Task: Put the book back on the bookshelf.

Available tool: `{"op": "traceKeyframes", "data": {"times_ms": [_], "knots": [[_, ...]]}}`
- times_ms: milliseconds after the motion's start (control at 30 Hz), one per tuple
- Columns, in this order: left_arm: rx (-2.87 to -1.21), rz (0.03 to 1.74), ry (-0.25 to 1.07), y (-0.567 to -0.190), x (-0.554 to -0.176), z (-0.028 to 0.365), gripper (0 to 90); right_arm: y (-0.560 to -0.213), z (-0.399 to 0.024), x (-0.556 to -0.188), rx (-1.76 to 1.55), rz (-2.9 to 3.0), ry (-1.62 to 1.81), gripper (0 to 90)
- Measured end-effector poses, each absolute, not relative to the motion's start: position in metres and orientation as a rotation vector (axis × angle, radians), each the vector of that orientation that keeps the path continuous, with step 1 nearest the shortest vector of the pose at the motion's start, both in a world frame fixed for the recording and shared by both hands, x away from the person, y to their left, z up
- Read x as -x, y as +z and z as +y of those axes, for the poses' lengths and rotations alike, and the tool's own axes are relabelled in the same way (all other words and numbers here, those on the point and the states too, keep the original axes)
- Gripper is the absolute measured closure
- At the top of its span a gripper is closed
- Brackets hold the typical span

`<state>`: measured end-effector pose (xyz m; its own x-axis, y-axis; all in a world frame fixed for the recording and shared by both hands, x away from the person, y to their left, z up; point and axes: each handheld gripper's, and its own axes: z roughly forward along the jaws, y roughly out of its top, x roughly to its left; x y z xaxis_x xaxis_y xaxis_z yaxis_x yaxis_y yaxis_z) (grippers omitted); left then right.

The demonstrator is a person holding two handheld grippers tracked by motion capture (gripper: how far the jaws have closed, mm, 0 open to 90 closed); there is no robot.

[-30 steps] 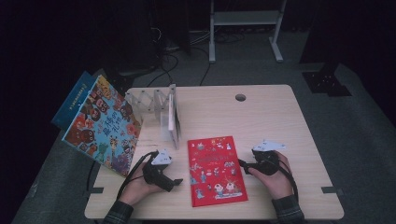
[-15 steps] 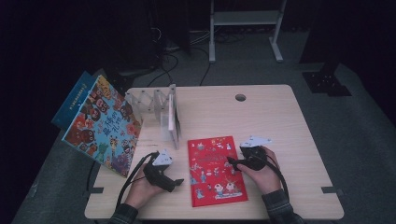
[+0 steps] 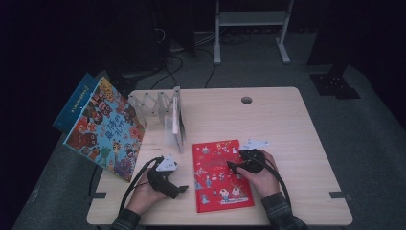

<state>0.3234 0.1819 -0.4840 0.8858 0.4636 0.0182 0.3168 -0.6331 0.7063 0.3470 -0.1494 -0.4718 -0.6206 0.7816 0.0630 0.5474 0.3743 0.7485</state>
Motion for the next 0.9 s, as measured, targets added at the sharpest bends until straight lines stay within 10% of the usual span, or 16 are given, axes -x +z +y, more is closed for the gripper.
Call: {"op": "traceKeyframes", "data": {"times_ms": [900], "knots": [[-2.317,0.497,0.224,-0.484,-0.319,0.170,0.0,-0.475,-0.146,-0.351,-1.157,2.328,1.089,29.3]]}}
